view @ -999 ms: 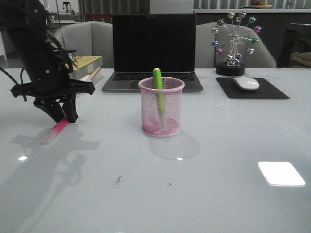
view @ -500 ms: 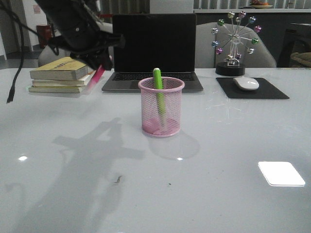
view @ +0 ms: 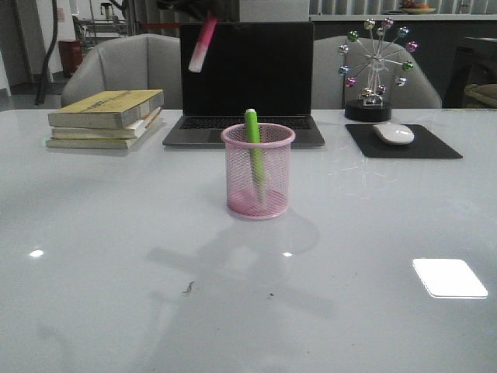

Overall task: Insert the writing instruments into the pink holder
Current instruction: 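Lift the pink marker upright and carry it over the pink holder, then lower the pink marker into the holder and open the left gripper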

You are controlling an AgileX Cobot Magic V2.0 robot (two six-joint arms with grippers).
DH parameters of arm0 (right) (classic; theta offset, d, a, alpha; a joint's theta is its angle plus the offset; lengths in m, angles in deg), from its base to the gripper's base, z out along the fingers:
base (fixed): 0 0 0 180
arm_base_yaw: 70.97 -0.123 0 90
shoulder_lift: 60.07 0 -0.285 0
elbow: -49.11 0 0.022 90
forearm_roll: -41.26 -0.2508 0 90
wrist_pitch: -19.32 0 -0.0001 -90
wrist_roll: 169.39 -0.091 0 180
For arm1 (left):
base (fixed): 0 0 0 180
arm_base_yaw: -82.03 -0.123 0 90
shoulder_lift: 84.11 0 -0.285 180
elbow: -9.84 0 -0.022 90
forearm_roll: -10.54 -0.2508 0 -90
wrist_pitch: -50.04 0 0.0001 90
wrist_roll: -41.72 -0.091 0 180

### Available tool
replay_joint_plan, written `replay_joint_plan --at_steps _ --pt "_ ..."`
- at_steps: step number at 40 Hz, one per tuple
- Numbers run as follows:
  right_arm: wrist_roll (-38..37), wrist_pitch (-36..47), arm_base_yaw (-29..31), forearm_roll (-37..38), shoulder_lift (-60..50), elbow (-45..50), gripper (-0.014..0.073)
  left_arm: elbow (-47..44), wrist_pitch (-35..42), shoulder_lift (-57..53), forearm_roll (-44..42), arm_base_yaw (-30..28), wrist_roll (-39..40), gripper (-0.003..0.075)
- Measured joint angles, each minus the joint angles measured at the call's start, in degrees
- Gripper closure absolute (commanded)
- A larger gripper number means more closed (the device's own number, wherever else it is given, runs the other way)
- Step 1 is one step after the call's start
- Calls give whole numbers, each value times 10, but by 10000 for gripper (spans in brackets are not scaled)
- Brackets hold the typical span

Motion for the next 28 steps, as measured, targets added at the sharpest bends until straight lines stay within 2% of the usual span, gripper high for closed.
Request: replay_joint_plan --at_steps 11,28 --pt "0 0 0 0 0 0 221 -46 143 0 7 54 -1 621" --pt "0 0 0 0 0 0 221 -245 408 0 58 115 -1 621"
